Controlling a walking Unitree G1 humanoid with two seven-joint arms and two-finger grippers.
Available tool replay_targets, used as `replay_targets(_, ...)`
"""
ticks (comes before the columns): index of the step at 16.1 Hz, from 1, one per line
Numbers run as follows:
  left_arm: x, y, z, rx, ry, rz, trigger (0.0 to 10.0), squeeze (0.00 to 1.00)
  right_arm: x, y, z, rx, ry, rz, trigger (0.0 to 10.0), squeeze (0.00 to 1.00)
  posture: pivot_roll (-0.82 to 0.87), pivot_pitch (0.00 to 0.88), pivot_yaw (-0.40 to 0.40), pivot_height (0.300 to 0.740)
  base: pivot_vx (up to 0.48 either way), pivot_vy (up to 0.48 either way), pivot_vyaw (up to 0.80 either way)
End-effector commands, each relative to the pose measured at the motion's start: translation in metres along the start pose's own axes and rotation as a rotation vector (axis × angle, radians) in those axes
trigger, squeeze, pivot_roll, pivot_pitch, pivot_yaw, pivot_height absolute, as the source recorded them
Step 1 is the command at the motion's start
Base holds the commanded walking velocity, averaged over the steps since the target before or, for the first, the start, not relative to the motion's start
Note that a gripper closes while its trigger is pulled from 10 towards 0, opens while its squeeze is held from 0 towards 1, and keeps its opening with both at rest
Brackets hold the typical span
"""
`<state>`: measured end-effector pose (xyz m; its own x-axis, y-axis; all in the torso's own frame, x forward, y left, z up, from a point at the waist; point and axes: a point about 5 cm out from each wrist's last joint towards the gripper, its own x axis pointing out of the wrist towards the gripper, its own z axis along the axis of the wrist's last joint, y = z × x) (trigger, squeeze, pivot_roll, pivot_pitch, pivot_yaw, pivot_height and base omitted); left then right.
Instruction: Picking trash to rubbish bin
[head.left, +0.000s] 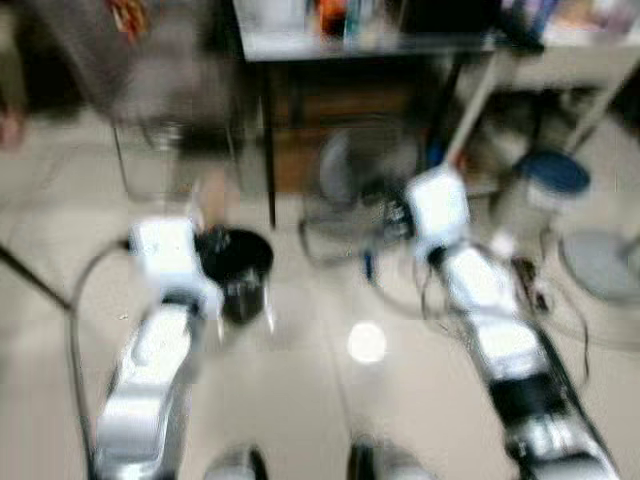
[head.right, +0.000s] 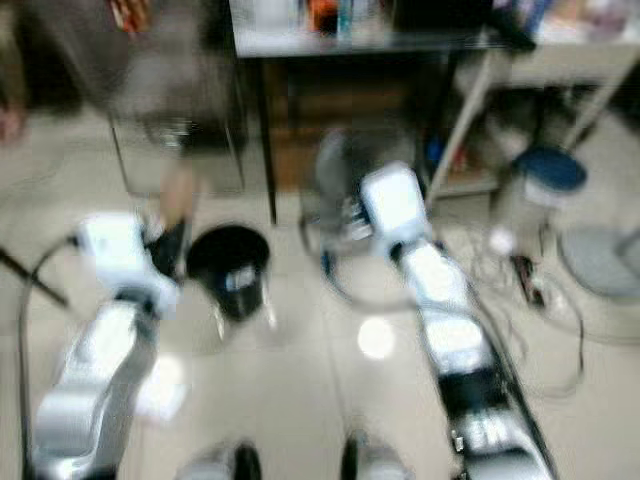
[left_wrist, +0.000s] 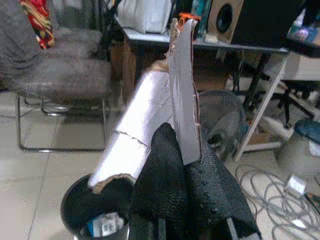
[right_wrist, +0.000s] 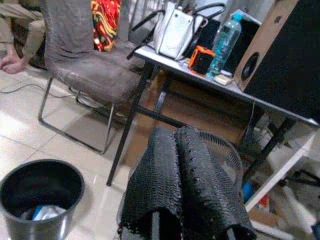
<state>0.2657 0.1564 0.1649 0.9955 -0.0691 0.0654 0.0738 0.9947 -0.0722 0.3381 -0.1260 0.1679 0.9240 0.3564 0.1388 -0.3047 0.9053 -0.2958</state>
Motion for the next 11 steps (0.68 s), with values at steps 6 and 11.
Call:
replay_targets(6,-0.002,0.01,-0.014,0.02,0.06,0.044,10.0,0.0,0.001,0.011,-0.002,0.011,0.011,0.044,10.0,0.0,-0.03,0.18,-0.008,0.74,0.082,0.0,0.0)
replay_targets(11,-0.005,0.022,-0.042,0.031,0.145,0.109,10.0,0.0,-0.02,0.035,-0.066,0.128,0.345,0.138,10.0,0.0,-0.03,0.177,-0.009,0.74,0.099,0.0,0.0)
